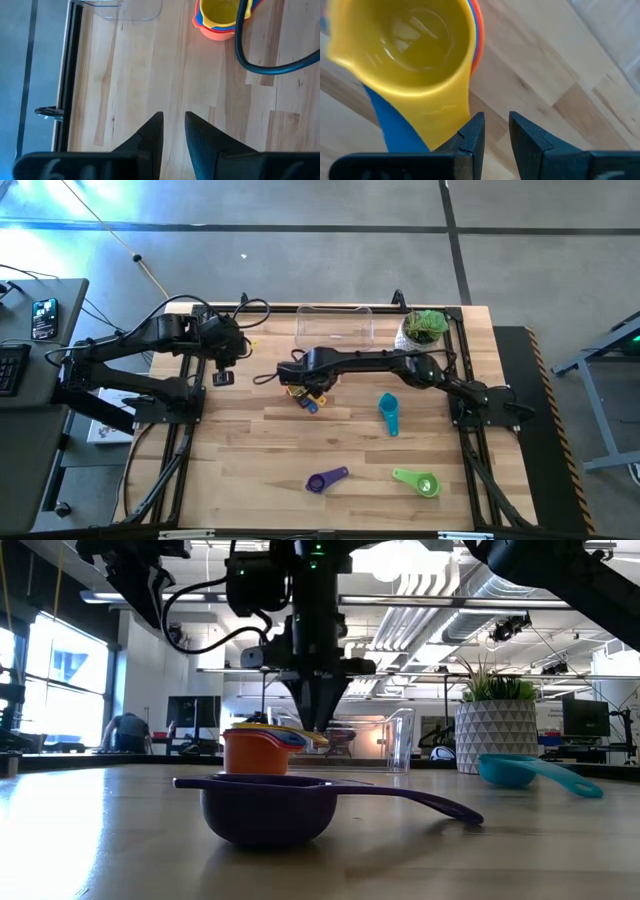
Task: Nest measuring cups in basket
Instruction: Stack the yellow measuring cup on the top of the blue measuring cup
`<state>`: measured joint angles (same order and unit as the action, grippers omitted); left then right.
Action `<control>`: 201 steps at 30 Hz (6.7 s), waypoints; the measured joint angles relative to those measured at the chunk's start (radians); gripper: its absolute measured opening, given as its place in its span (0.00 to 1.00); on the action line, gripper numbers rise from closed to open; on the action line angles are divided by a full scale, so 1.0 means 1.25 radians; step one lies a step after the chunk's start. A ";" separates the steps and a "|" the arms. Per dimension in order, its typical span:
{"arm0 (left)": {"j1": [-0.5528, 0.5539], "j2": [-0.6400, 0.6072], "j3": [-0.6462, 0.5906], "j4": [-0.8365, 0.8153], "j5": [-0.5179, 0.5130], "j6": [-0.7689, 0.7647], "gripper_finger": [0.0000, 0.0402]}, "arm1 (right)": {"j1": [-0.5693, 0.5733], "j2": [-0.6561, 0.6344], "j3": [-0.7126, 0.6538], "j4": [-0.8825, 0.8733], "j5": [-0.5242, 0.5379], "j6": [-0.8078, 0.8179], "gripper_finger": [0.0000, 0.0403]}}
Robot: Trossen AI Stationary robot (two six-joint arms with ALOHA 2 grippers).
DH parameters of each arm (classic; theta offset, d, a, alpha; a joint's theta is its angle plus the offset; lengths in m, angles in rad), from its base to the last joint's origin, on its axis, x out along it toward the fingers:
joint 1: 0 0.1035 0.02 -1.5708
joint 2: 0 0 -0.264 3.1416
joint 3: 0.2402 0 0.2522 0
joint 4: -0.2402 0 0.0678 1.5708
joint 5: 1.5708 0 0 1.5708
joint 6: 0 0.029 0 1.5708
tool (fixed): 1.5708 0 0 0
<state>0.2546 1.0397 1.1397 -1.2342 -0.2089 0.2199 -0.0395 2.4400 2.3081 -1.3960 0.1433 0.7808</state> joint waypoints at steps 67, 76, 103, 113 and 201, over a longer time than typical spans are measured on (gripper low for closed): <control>-0.301 -0.174 -0.421 0.581 0.216 -0.595 0.18 | -0.069 -0.282 0.000 -0.127 0.065 -0.157 0.18; -0.315 -0.161 -0.423 0.628 0.172 -0.614 0.18 | -0.070 -0.422 0.000 -0.141 0.177 -0.157 0.18; -0.315 -0.160 -0.423 0.633 0.173 -0.615 0.18 | 0.021 -0.534 0.000 -0.140 0.314 -0.231 0.18; -0.315 -0.160 -0.423 0.633 0.185 -0.615 0.18 | 0.014 -0.541 0.000 -0.130 0.235 -0.288 0.18; -0.294 0.315 -0.424 0.965 0.075 -0.658 0.18 | 0.060 -0.633 -1.070 1.036 0.023 0.065 0.17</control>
<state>-0.1124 1.4334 0.6092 -0.0278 -0.1145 -0.6020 0.0357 1.6482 0.9704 -0.1006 0.1717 0.8615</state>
